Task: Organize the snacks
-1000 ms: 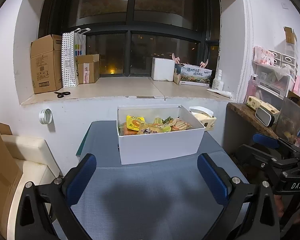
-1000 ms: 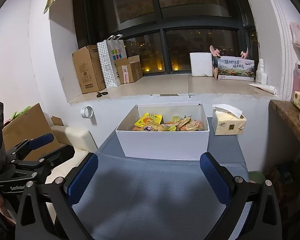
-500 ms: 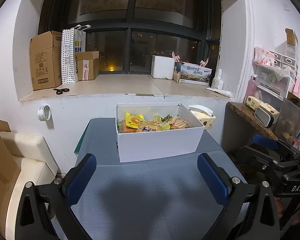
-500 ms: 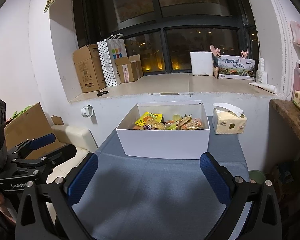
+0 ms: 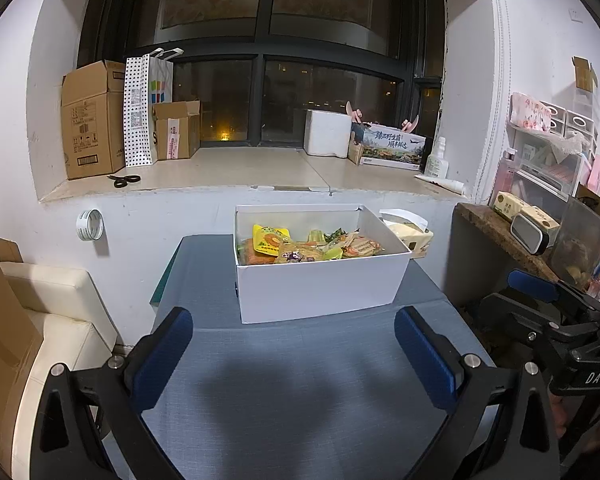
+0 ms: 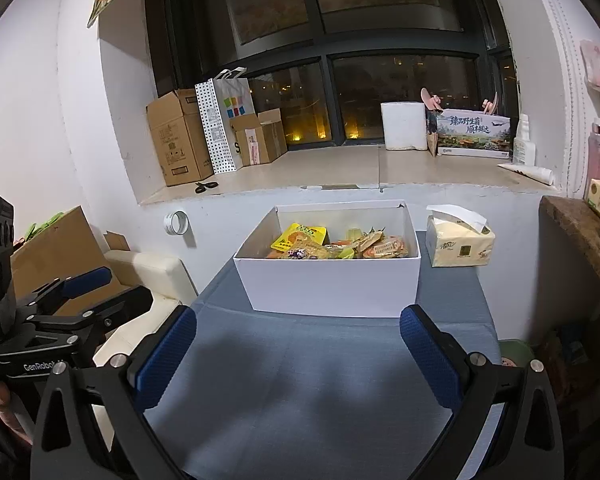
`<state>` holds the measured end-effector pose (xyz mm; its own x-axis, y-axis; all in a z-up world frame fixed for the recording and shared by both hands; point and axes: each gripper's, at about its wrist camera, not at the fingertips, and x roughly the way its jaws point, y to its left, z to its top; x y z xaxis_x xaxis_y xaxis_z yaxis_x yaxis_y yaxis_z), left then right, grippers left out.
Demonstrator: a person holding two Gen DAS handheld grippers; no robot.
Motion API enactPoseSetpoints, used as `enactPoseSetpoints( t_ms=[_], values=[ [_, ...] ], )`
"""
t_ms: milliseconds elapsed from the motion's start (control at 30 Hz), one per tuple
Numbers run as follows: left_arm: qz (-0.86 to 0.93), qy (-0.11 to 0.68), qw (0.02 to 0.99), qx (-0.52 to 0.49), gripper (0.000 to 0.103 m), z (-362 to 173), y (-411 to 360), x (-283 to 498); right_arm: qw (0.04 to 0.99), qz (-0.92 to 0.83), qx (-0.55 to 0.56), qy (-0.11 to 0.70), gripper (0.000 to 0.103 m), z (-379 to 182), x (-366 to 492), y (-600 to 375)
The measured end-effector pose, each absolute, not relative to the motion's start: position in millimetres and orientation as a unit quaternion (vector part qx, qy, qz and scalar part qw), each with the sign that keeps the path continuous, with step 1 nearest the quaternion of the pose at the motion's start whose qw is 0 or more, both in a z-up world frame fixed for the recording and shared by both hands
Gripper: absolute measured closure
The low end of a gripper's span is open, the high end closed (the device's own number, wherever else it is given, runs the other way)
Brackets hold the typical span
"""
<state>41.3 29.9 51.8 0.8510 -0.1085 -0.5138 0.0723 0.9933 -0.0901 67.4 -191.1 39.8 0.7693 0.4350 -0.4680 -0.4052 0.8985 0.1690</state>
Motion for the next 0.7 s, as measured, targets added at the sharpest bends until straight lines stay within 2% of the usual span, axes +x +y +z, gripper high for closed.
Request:
enactPoseSetpoints(
  t_ms=[700],
  values=[
    [-0.052,0.273,0.960,-0.024,0.000,53.1,24.7,45.6,0.940,0.225,0.028,0.256,0.000,42.7,68.2,-188.8]
  ],
)
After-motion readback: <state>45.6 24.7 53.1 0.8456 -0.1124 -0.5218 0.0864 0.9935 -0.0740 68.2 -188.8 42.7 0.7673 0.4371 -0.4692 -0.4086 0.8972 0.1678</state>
